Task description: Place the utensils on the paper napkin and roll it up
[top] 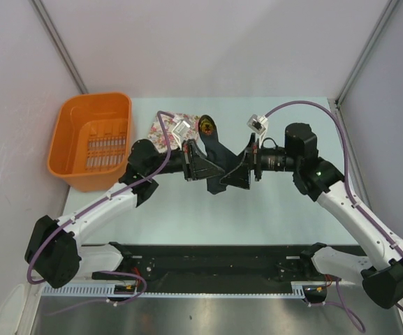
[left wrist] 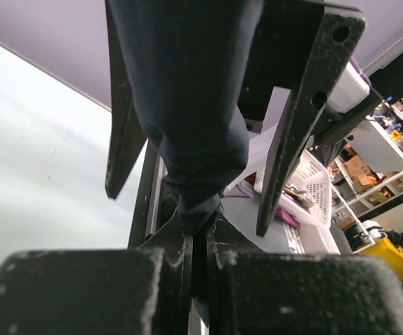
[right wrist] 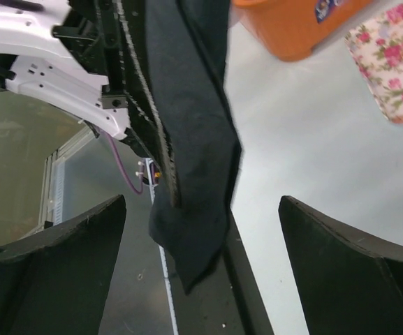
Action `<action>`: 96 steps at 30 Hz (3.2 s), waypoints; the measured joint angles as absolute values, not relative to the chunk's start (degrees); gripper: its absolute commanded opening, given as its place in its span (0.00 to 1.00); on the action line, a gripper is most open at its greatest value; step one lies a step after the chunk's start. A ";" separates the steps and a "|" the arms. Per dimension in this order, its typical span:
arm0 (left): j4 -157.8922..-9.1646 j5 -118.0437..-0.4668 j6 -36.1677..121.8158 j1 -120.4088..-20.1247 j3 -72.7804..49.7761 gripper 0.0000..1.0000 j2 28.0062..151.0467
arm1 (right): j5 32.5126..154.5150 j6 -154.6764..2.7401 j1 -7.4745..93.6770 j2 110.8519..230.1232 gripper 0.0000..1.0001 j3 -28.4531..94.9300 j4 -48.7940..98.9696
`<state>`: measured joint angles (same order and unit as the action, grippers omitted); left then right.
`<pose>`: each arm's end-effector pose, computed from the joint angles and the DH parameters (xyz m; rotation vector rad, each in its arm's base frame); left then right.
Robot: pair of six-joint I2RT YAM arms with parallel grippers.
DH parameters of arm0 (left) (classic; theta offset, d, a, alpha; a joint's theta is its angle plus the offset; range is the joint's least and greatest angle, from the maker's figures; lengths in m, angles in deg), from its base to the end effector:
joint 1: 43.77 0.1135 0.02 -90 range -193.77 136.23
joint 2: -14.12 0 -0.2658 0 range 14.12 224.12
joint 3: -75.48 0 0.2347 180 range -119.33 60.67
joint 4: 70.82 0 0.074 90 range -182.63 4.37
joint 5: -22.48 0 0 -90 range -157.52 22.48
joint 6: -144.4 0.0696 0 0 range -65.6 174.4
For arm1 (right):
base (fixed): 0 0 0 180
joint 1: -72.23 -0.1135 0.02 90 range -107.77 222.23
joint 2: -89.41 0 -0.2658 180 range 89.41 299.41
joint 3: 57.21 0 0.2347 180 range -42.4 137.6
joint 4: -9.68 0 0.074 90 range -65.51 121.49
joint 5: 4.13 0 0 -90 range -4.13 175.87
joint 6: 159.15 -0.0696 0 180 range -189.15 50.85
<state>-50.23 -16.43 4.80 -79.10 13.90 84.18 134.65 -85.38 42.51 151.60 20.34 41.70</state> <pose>0.1943 -0.2041 0.3535 0.6846 1.5772 -1.7581 0.1800 0.1630 0.3764 -0.8479 1.7857 1.3262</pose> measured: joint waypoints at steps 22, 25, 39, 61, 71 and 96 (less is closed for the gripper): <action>-43.26 -19.14 -2.11 -78.99 12.42 0.00 84.18 | 133.47 -93.16 37.22 153.50 0.37 18.14 25.53; -43.26 -19.35 -2.22 -78.90 12.42 0.00 84.23 | 133.53 -93.16 36.98 153.50 0.23 18.14 24.85; -42.83 -18.94 -2.96 -78.66 11.72 0.04 84.49 | 133.34 -92.22 36.72 152.91 0.00 18.12 24.57; -40.55 -19.42 -5.50 -77.92 11.30 0.00 84.66 | 132.94 -97.67 36.66 153.11 0.00 16.56 18.76; -39.90 -19.84 -5.12 -77.18 10.69 0.37 84.66 | 133.29 -98.87 37.09 153.37 0.00 16.61 17.82; -42.69 -20.67 -5.21 -73.26 5.86 0.01 85.08 | 134.76 -100.64 37.11 153.35 0.00 15.10 15.76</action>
<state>-42.69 -20.67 -5.21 -73.26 5.86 85.08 134.76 -100.64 37.11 153.35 15.10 15.76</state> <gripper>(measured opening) 0.109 0.036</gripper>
